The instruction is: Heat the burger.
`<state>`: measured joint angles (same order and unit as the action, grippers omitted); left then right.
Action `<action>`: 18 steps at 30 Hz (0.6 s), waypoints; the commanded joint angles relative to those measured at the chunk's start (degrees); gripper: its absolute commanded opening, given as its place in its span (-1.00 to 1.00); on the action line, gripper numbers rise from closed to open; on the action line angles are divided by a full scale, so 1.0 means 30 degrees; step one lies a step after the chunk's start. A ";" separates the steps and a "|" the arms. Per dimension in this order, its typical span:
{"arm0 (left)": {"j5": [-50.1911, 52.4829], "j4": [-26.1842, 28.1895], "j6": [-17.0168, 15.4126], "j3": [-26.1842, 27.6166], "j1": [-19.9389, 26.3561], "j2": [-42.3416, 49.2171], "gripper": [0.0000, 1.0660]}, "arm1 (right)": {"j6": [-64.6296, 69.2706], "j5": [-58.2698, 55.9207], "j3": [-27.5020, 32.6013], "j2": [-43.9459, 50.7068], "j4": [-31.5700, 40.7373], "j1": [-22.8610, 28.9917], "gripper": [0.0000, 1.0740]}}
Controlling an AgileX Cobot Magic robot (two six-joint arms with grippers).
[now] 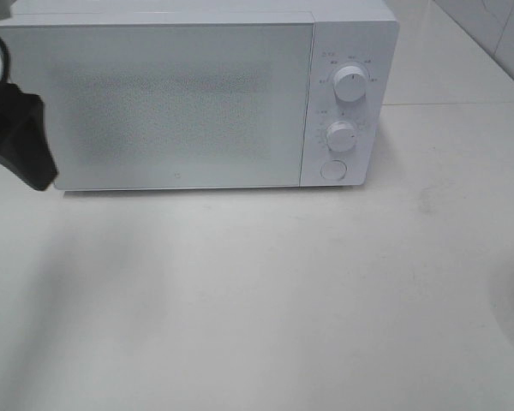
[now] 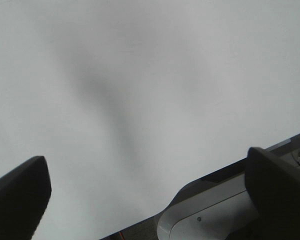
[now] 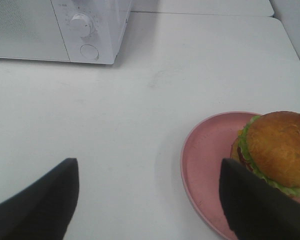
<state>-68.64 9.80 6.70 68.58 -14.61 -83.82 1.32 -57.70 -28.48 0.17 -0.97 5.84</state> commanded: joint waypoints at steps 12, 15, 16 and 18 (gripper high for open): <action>0.0076 -0.1299 -0.1070 -0.5749 0.5348 0.6264 0.84 | -0.0153 0.0191 -0.0019 0.0554 0.0000 -0.0172 0.42; 0.0439 -0.1604 -0.1299 -0.6933 0.5367 0.8136 0.84 | -0.0153 0.0191 -0.0019 0.0554 0.0000 -0.0172 0.42; 0.0439 -0.1604 -0.1299 -0.6933 0.5367 0.8136 0.84 | -0.0153 0.0191 -0.0019 0.0554 0.0000 -0.0172 0.42; 0.0898 -0.1833 -0.1299 -0.8098 0.5367 1.0141 0.84 | -0.0153 0.0191 -0.0019 0.0554 0.0000 -0.0172 0.42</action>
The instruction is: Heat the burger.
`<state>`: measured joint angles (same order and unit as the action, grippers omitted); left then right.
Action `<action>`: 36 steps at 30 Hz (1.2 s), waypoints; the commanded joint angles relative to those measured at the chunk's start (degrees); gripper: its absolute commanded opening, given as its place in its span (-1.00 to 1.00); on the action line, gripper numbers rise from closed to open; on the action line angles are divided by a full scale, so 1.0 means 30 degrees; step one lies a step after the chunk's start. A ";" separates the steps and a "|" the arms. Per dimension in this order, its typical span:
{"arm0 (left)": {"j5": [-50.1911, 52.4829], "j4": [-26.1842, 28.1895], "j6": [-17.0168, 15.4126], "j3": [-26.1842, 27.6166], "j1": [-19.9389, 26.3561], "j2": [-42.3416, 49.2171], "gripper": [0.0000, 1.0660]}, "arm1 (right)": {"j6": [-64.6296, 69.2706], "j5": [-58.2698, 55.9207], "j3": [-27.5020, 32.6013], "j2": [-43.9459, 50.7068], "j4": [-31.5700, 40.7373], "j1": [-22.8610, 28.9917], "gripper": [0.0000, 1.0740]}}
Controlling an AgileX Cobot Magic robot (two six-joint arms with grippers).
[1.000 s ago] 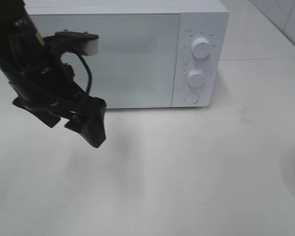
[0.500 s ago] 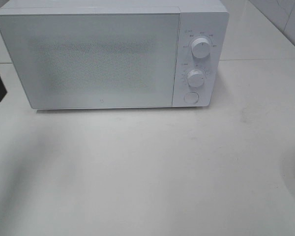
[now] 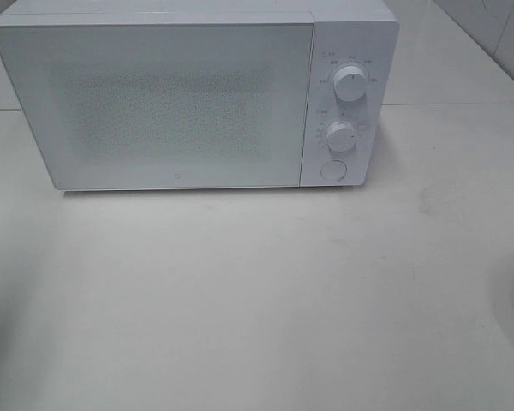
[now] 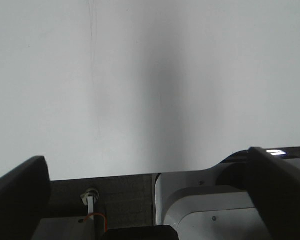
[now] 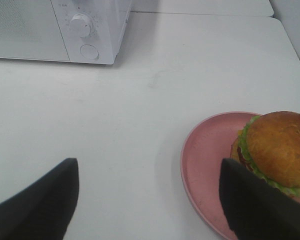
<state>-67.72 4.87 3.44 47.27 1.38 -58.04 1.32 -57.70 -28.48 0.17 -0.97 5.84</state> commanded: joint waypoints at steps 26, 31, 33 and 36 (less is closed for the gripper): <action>0.2177 -0.0668 -0.1146 -0.5882 0.0038 1.8678 0.84 | -0.0153 0.0191 -0.0019 0.0554 0.0000 -0.0172 0.42; 0.2196 -0.0649 -0.1146 -0.5882 0.0038 1.9939 0.84 | -0.0153 0.0191 -0.0019 0.0554 0.0000 -0.0172 0.42; 0.2196 -0.0458 -0.1146 -0.5882 0.0038 1.9901 0.84 | -0.0153 0.0191 -0.0019 0.0458 0.0000 -0.0172 0.42; 0.2196 -0.0458 -0.1146 -0.5882 0.0038 1.9901 0.84 | -0.0115 0.0191 -0.0019 0.0458 0.0000 -0.0172 0.42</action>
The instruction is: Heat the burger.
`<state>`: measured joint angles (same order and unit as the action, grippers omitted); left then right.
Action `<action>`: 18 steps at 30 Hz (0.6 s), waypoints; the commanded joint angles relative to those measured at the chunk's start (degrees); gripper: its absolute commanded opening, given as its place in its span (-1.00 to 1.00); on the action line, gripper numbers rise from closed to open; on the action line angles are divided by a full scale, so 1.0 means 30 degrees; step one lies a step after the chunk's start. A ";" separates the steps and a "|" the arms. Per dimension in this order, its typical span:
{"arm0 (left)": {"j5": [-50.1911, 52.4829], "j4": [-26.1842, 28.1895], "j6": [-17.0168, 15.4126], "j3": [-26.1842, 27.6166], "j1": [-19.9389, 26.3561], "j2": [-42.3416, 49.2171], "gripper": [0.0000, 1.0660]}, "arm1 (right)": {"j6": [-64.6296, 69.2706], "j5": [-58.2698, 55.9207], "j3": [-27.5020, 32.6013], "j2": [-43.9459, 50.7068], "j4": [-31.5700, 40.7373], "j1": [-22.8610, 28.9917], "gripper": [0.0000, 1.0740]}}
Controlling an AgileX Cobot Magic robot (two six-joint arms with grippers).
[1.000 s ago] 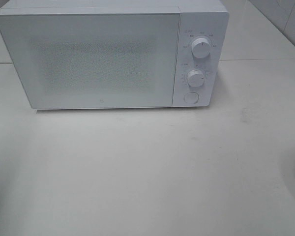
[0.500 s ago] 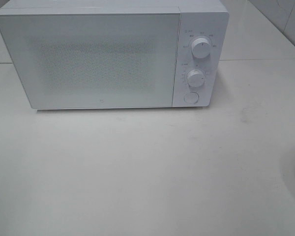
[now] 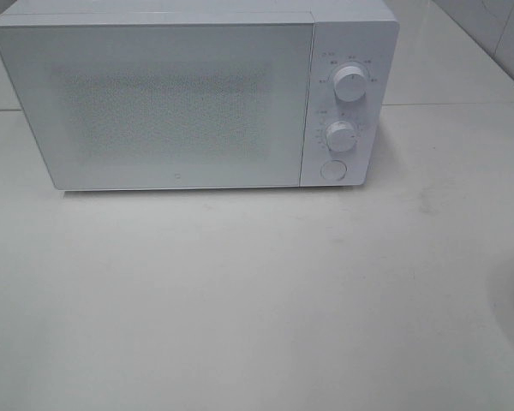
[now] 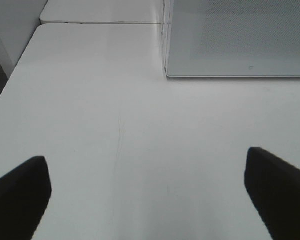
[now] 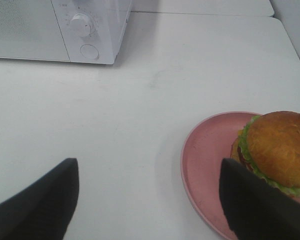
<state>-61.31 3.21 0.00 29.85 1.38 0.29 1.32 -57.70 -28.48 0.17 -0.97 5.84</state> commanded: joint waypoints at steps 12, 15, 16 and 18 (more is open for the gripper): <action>0.0057 0.0095 0.0000 -0.0076 0.0038 0.0458 0.84 | -0.0115 0.0191 -0.0019 0.0458 0.0000 -0.0172 0.42; 0.0057 0.0095 0.0000 -0.0076 0.0038 0.0458 0.84 | -0.0115 0.0191 -0.0019 0.0458 0.0000 -0.0172 0.42; 0.0057 0.0095 0.0000 -0.0076 0.0038 0.0458 0.84 | -0.0115 0.0191 -0.0019 0.0458 0.0000 -0.0172 0.42; 0.0057 0.0095 0.0000 -0.0076 0.0038 0.0458 0.84 | -0.0115 0.0191 -0.0019 0.0458 0.0000 -0.0172 0.42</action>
